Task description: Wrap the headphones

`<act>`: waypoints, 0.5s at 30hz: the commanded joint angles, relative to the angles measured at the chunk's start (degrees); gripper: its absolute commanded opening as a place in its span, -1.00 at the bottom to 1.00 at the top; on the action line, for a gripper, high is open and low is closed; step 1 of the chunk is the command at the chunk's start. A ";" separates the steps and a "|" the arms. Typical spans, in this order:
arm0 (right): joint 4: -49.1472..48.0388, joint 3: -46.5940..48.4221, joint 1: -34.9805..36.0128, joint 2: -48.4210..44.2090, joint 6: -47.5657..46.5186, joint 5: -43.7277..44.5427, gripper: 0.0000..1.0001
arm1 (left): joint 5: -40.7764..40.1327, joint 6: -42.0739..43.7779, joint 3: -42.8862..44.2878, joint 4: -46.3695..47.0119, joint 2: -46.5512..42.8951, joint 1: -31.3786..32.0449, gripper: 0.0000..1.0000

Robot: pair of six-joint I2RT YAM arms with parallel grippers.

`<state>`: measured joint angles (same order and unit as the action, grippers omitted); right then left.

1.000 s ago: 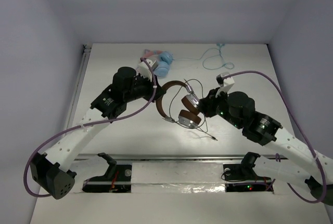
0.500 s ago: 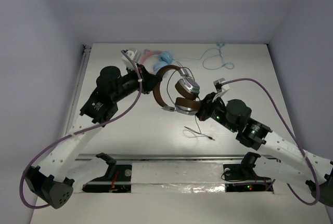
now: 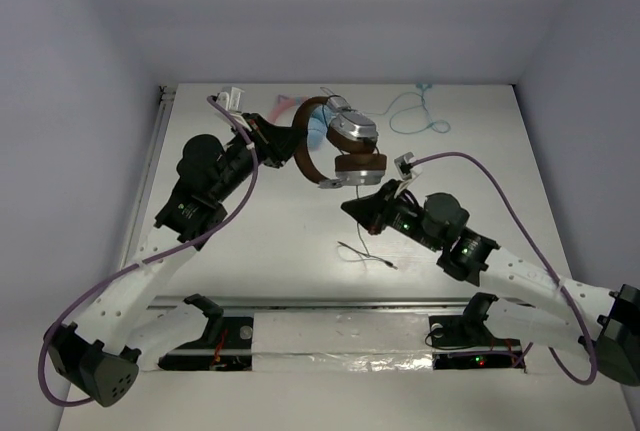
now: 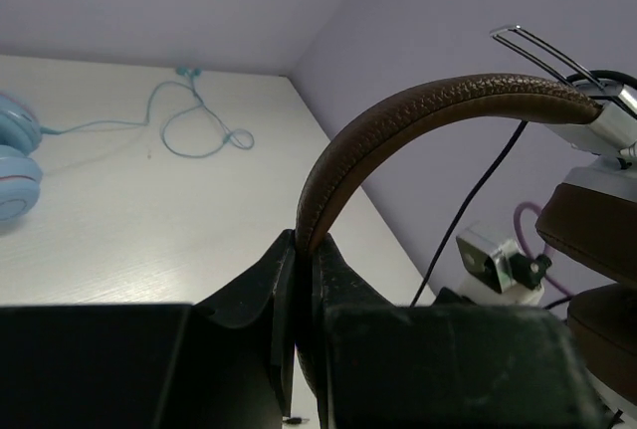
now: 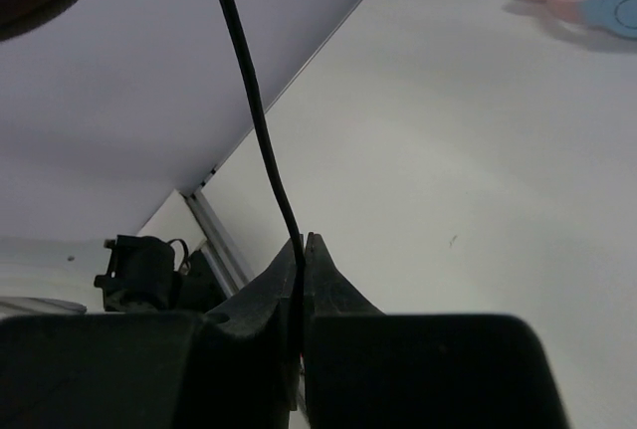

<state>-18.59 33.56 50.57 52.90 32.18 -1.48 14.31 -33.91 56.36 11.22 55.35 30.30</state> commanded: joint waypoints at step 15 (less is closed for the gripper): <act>4.60 2.73 1.46 3.52 2.45 -6.61 -1.00 | -38.00 -0.28 0.78 2.57 2.03 -0.07 -1.00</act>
<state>-18.50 33.45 50.83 56.05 34.39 -6.63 -10.85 -34.22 56.21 10.33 56.53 30.37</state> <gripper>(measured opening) 0.030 0.036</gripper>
